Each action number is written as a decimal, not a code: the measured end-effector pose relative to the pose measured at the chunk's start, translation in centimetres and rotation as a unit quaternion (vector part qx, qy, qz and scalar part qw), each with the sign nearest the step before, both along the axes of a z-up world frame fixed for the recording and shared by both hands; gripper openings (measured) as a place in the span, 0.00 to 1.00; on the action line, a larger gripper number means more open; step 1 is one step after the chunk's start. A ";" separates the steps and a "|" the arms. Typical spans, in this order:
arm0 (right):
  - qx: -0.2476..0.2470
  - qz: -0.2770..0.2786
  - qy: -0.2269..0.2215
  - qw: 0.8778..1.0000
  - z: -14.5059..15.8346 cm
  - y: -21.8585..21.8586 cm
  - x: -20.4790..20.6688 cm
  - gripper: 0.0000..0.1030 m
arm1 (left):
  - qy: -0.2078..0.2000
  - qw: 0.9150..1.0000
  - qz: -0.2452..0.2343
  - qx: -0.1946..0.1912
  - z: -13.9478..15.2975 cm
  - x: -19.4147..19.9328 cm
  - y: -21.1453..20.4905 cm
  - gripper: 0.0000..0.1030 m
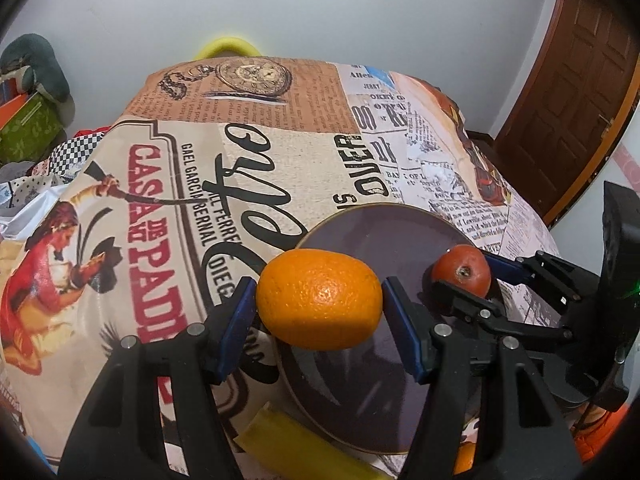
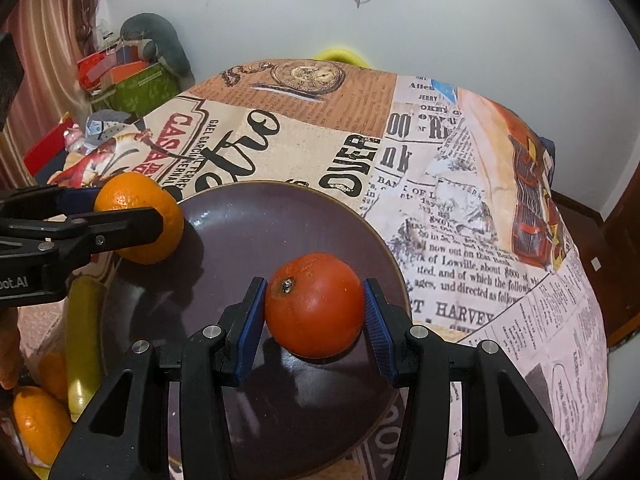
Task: Organize fruits
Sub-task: 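Carry the tomato with the right gripper and the orange with the left gripper over the plate, then open the right gripper to drop the tomato while the left gripper releases the orange onto the plate, then withdraw both grippers and move the right gripper to a yellow-green corn cob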
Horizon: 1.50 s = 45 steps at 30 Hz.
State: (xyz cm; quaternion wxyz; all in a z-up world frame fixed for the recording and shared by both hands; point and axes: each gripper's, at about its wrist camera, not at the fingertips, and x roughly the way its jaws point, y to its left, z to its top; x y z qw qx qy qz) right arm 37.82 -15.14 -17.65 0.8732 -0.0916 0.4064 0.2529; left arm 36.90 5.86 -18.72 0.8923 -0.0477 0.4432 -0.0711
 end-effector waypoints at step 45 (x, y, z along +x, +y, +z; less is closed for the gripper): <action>0.042 -0.018 -0.099 0.994 9.0 -3.9 -15.1 0.79 | -0.120 0.992 0.037 0.032 10.6 -18.4 1.7 0.78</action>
